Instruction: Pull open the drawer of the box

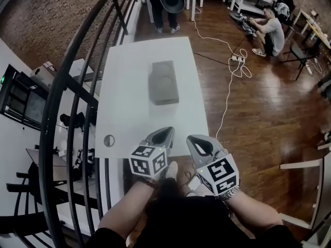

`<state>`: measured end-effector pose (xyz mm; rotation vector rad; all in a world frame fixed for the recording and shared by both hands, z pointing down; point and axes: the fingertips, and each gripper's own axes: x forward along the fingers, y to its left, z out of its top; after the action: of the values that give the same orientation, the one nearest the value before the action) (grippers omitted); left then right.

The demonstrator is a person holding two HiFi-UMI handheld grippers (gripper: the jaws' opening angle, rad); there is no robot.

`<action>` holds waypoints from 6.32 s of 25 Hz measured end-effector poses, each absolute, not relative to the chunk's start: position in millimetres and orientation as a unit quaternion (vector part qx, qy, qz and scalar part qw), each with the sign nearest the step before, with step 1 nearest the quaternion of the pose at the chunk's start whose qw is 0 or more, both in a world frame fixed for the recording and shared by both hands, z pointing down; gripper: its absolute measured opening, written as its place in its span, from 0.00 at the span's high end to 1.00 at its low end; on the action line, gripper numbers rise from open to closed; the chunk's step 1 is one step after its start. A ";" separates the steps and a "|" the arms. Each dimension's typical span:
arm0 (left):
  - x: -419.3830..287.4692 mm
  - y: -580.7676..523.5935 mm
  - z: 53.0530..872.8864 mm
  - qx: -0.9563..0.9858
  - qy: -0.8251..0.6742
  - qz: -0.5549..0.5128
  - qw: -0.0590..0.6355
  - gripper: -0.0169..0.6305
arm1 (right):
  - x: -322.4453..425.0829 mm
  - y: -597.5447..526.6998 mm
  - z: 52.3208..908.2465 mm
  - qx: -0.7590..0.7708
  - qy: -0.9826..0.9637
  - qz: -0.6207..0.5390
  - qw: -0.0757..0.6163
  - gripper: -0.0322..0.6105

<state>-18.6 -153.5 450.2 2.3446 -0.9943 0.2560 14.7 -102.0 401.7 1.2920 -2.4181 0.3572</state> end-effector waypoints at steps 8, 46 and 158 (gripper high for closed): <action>-24.0 -204.1 511.6 0.841 -0.367 0.090 0.386 0.95 | 15.8 -142.3 435.9 0.471 -0.841 0.163 0.211 0.96; -18.6 -269.9 603.6 0.658 -0.332 -0.079 0.671 0.88 | 38.6 -192.5 491.1 0.494 -0.805 0.232 0.234 0.96; -31.0 -10.7 434.7 0.842 -0.414 0.007 0.346 0.95 | 21.8 29.2 388.1 0.430 -0.887 0.097 0.137 0.96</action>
<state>-31.0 -10.7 434.7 2.1846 -1.0742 0.0190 21.8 29.2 388.1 1.2441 -2.5679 0.2803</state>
